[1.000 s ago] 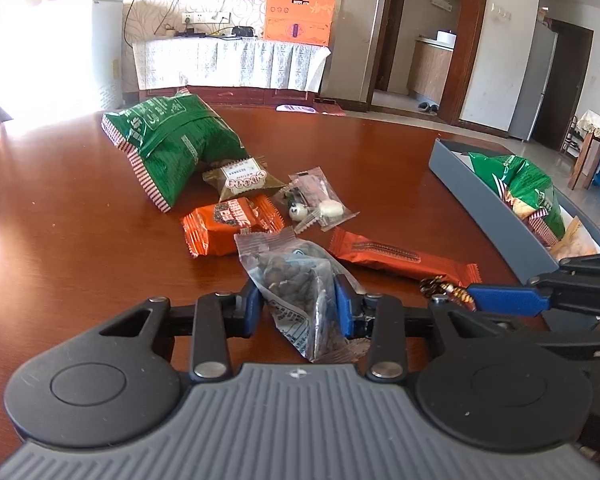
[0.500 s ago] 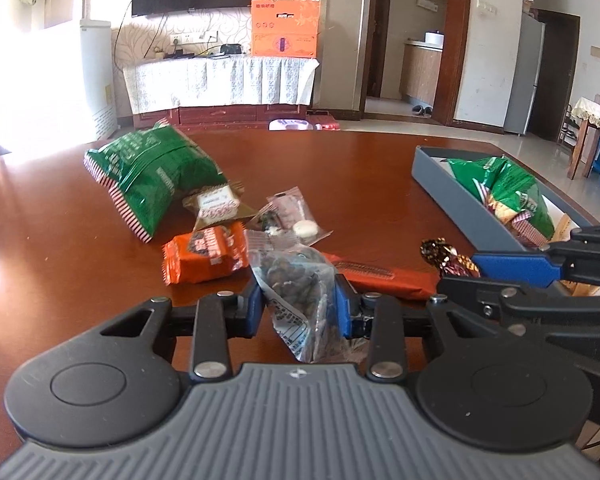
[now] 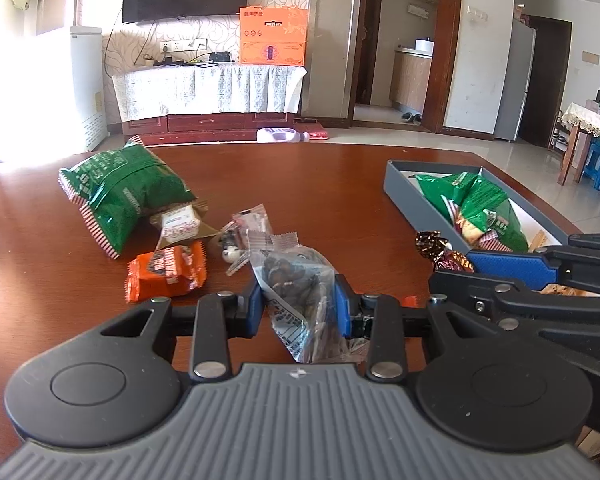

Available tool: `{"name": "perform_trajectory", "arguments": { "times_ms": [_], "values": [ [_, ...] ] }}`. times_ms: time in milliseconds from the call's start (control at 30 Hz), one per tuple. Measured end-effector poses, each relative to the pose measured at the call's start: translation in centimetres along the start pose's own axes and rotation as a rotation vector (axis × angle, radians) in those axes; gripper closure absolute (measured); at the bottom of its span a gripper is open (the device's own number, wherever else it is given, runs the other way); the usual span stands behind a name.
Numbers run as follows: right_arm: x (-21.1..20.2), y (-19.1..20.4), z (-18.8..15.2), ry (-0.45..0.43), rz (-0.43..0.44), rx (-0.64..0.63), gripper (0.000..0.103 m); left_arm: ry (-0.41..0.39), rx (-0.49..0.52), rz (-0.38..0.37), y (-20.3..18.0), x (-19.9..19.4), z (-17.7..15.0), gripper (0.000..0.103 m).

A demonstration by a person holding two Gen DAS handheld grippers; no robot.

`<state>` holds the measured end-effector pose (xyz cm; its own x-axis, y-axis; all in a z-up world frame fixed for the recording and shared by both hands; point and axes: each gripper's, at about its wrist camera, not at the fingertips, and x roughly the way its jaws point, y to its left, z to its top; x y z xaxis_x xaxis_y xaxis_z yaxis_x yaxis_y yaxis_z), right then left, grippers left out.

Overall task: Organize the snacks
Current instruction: 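Carry the nut bag and brown candy over the gray box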

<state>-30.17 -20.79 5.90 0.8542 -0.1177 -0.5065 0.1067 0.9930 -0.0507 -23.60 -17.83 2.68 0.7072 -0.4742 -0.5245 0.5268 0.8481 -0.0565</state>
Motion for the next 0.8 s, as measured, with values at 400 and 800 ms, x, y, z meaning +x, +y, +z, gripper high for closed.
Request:
{"name": "perform_trajectory", "arguments": {
  "times_ms": [400,800],
  "values": [
    [-1.3,-2.0,-0.4,-0.024,-0.034,0.039,0.077,-0.005,-0.006,-0.037,-2.5,0.0,0.6,0.062],
    [-3.0,-5.1,-0.9,-0.054,-0.097,0.099,0.077,-0.037,0.053,-0.097,-6.6,0.4,2.2,0.062]
  ]
}}
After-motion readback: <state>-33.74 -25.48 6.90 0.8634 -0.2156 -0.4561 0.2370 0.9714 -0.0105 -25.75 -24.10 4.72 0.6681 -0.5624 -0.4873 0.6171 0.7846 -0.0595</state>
